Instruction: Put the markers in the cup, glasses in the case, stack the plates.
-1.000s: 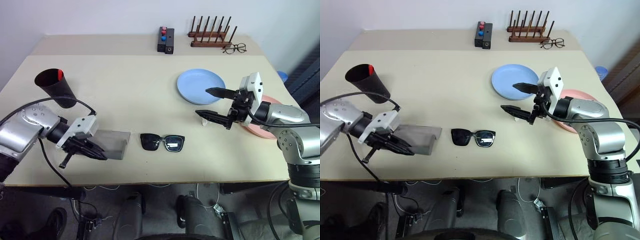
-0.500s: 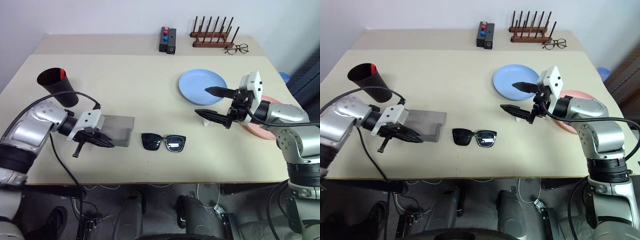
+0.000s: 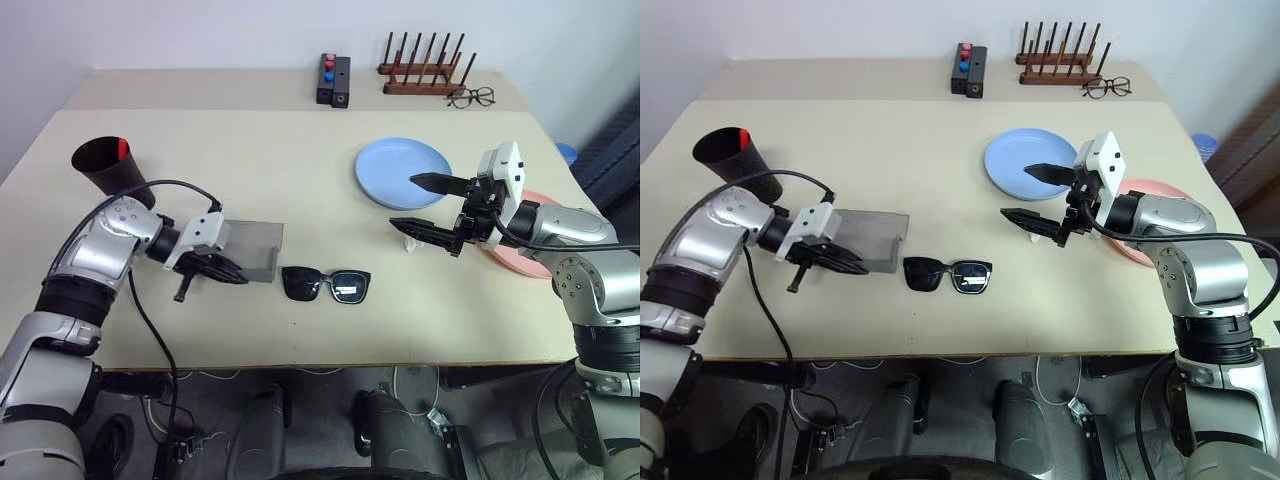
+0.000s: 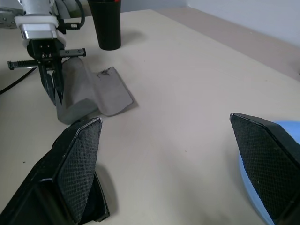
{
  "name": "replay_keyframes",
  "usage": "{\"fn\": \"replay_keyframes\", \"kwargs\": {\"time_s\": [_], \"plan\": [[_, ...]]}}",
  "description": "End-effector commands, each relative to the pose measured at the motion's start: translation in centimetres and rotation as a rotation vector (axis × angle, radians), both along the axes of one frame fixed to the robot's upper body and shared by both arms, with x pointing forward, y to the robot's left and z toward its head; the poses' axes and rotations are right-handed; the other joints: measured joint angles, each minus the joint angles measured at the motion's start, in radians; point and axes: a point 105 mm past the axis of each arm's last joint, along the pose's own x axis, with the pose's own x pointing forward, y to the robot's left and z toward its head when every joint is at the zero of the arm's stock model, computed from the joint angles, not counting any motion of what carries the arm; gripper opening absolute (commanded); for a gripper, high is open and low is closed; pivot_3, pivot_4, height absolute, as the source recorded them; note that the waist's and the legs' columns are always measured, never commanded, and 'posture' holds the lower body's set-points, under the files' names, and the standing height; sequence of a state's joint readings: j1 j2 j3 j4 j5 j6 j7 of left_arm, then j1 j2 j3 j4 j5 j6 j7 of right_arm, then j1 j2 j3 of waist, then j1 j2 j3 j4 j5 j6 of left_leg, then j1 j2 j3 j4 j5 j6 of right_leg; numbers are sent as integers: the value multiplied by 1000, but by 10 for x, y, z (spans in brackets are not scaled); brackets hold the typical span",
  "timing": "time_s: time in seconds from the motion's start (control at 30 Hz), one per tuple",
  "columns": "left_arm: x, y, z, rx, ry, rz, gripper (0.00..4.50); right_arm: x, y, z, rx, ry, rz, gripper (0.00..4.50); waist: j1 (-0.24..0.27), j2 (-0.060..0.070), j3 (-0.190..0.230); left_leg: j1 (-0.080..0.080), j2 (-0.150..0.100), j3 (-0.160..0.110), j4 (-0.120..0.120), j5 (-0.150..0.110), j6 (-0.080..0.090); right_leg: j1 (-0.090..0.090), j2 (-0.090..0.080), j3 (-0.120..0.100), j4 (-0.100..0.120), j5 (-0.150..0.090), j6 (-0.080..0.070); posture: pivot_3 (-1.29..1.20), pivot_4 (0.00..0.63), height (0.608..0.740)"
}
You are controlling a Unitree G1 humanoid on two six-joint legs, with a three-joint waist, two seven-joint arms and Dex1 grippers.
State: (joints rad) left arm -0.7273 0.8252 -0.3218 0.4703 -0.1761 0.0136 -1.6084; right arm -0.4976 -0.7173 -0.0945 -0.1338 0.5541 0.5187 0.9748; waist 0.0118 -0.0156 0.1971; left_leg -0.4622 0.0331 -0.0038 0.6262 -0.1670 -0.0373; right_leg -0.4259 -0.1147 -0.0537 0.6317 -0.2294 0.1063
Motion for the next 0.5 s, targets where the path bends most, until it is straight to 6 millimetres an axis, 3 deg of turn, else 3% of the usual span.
{"fn": "replay_keyframes", "kwargs": {"time_s": [0.03, 0.23, 0.43, 0.47, 0.5], "plan": [[8, 4, 9, 18, -58, 31, 13, -4, 0, 14, 9, -52, 4, 4500, 1, 0, 0, 0, 0, 0, 0, 0, 0, 0, 0, 0, 0, 0, 0, 0, 150, 740], [9, -1, -3, 31, -14, 66, 13, -2, 1, 14, 16, -57, 4, 4500, 1, 0, 0, 0, 0, 0, 1, 0, 0, 1, 0, 0, 0, 0, -1, 0, 150, 740], [6, -4, -2, 11, 23, 51, 13, -2, 1, 16, 28, -58, 5, 4500, 2, 0, 0, 0, 0, 0, 3, 0, 0, 2, 0, 0, 0, -1, -2, 0, 150, 740], [5, -3, -1, 12, 27, 49, 594, -2, 1, 16, 29, -57, 5, 4500, 1, 0, 0, 1, 0, 0, 3, 0, 0, 2, 0, 0, 0, -1, -2, 0, 150, 740], [5, -3, -1, 10, 33, 49, 888, -1, 1, 16, 29, -56, 5, 4500, 1, 0, 0, 0, 0, 0, 2, 0, 0, 2, 0, 0, 0, -1, -2, 0, 150, 740]]}}
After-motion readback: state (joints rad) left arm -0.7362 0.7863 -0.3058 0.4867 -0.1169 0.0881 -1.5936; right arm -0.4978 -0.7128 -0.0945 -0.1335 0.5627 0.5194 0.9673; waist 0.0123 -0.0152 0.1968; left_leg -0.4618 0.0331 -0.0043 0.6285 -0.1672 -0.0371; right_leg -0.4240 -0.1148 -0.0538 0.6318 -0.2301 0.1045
